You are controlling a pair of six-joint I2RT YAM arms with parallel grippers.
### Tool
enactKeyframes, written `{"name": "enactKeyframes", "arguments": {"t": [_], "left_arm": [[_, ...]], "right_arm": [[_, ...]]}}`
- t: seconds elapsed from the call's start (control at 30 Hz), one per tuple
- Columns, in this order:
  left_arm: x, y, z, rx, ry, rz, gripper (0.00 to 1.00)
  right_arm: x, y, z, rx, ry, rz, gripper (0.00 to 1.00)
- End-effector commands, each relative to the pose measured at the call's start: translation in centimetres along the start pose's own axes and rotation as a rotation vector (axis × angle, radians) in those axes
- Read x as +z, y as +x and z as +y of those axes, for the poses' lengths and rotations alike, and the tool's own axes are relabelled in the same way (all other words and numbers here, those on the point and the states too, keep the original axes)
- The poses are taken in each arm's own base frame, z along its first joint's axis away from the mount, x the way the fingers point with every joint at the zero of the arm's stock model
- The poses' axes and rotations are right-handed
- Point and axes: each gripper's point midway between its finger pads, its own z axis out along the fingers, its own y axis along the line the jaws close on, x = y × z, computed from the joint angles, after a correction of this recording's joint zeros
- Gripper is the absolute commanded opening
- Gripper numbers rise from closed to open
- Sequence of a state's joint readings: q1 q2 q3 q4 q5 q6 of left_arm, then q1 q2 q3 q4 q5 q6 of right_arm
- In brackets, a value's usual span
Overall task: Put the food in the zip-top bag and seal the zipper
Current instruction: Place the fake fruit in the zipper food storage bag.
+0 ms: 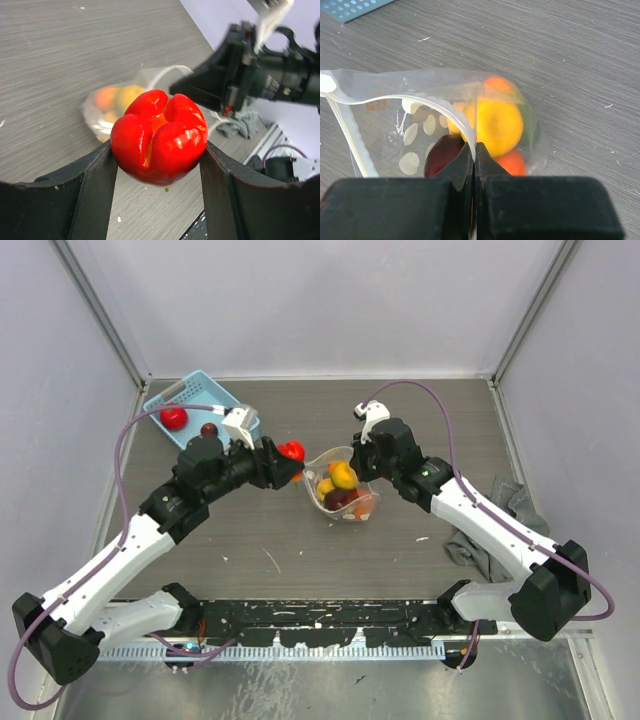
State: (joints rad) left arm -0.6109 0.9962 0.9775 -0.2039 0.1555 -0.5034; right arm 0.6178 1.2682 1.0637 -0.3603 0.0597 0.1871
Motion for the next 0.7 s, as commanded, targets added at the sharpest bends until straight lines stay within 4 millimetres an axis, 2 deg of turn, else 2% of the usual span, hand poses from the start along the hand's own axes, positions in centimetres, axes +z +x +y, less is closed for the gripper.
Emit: {"name": "enactKeyframes", "arguments": {"t": [0.0, 0.13, 0.3, 0.4, 0.67], "left_arm": [[0.6, -1.4, -4.5, 0.221, 0.16, -0.13, 0.48], [1.6, 0.2, -7.8, 0.426, 0.261, -0.149, 0.49], [3.6, 1.7, -8.9, 0.61, 0.323, -0.169, 0.49], [4.7, 2.5, -8.9, 0.706, 0.338, -0.188, 0.5], [7.3, 5.1, -6.1, 0.914, 0.278, -0.14, 0.54]], "right_arm": [[-1.8, -3.6, 1.0, 0.023, -0.043, -0.111, 0.0], [-1.9, -3.6, 1.2, 0.03, -0.054, -0.107, 0.0], [-2.1, -3.4, 1.3, 0.034, -0.056, -0.092, 0.0], [-2.3, -3.3, 1.2, 0.033, -0.053, -0.089, 0.0], [-2.5, -3.3, 1.2, 0.029, -0.051, -0.08, 0.0]]}}
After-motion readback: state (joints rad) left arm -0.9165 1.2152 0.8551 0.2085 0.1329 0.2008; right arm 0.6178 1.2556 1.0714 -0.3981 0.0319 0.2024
